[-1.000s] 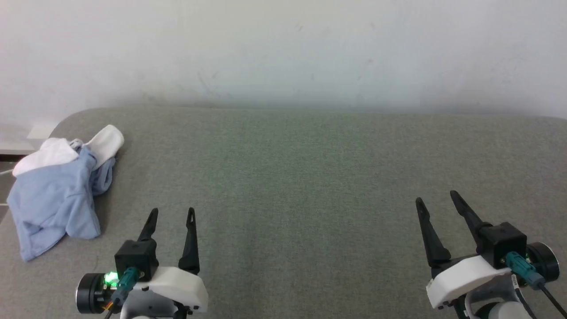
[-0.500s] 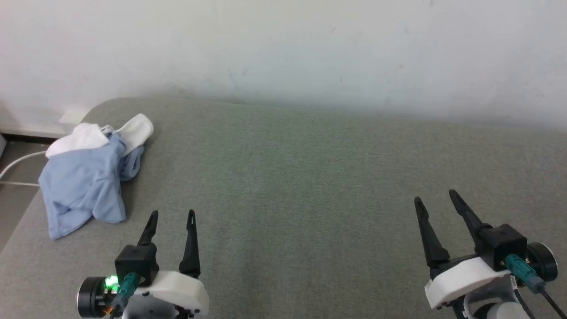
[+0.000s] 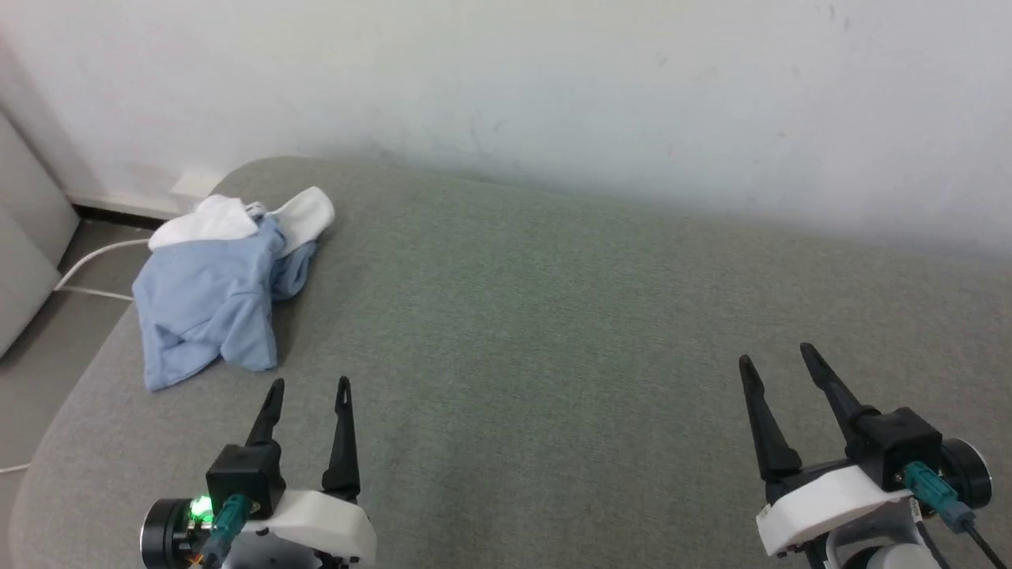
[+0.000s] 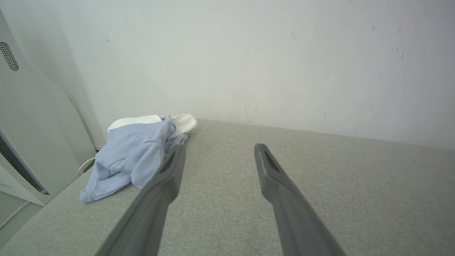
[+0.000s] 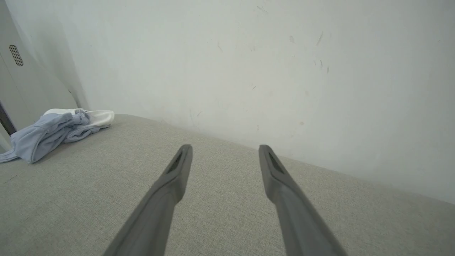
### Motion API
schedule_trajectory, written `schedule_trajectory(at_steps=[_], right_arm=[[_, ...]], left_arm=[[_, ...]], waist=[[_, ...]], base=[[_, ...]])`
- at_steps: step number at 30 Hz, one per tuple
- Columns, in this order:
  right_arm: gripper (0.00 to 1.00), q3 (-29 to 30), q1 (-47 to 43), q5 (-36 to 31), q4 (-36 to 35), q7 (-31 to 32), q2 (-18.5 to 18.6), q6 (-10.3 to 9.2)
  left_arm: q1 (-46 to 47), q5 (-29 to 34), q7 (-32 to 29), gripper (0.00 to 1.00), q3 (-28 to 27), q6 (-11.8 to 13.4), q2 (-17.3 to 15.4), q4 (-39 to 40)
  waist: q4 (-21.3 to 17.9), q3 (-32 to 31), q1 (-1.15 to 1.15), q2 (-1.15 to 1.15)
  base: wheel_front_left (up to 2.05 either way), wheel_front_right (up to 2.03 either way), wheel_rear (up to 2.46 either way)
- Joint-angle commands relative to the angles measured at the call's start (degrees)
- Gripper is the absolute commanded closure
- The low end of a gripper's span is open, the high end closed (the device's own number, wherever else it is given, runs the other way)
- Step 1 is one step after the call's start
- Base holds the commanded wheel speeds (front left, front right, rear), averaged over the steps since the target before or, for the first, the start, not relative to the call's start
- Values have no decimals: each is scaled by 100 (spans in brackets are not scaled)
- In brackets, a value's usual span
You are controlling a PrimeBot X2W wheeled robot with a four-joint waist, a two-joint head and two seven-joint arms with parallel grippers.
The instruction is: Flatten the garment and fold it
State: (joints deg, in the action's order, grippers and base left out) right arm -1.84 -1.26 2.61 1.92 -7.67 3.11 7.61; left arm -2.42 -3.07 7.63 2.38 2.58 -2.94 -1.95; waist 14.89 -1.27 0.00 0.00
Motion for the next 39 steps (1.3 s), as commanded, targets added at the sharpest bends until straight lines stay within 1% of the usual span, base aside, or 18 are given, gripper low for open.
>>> schedule_trajectory(at_steps=[1,21,39], right_arm=[[0,-21,-41,44,30,-61,-13,-7],[0,-215,-68,94,88,-301,-17,-9],[0,-240,-46,154,248,-504,-20,-10]], left_arm=[[-80,-27,65,0,14,27,3,-25],[-171,-99,304,0,74,93,4,-49],[-203,-181,508,0,79,127,5,-63]], waist=[[149,-40,0,0],[803,-80,0,0],[1192,-40,0,0]], base=[[0,0,0],[0,0,0],[0,0,0]])
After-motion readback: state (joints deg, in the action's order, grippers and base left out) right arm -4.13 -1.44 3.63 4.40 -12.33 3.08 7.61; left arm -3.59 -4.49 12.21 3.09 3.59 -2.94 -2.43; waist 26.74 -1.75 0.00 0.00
